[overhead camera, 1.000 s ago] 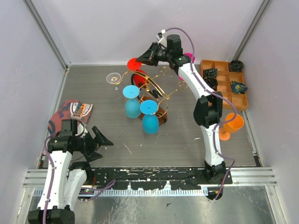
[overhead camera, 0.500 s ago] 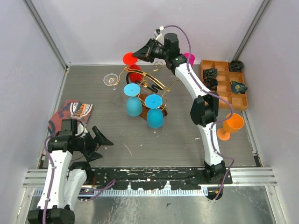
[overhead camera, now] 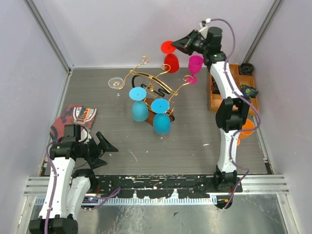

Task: Take the wine glass off the wine glass rack

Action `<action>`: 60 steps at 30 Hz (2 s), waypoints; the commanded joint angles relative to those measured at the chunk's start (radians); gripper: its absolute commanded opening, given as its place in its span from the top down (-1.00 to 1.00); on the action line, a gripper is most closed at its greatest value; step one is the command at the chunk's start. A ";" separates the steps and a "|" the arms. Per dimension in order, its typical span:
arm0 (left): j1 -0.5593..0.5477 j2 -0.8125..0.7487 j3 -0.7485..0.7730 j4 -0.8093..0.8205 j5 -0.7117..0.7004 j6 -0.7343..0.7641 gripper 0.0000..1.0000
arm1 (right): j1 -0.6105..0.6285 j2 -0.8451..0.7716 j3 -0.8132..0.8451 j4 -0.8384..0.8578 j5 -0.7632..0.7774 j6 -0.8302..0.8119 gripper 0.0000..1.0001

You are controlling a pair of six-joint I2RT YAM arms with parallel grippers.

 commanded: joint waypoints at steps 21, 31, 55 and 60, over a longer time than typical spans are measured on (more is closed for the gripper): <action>0.000 0.000 -0.005 0.001 0.038 0.007 -0.96 | -0.135 -0.565 -0.367 -0.436 0.497 -0.572 0.99; 0.000 -0.001 -0.018 0.000 0.033 0.011 -0.96 | -0.083 -0.595 -0.429 -0.530 1.017 -0.831 0.99; 0.000 0.005 -0.036 0.040 0.036 -0.008 -0.96 | -0.131 -0.449 -0.922 0.747 1.242 -1.739 0.99; 0.000 0.022 -0.058 0.072 0.038 -0.004 -0.96 | -0.131 -0.427 -1.075 0.950 1.180 -1.882 0.99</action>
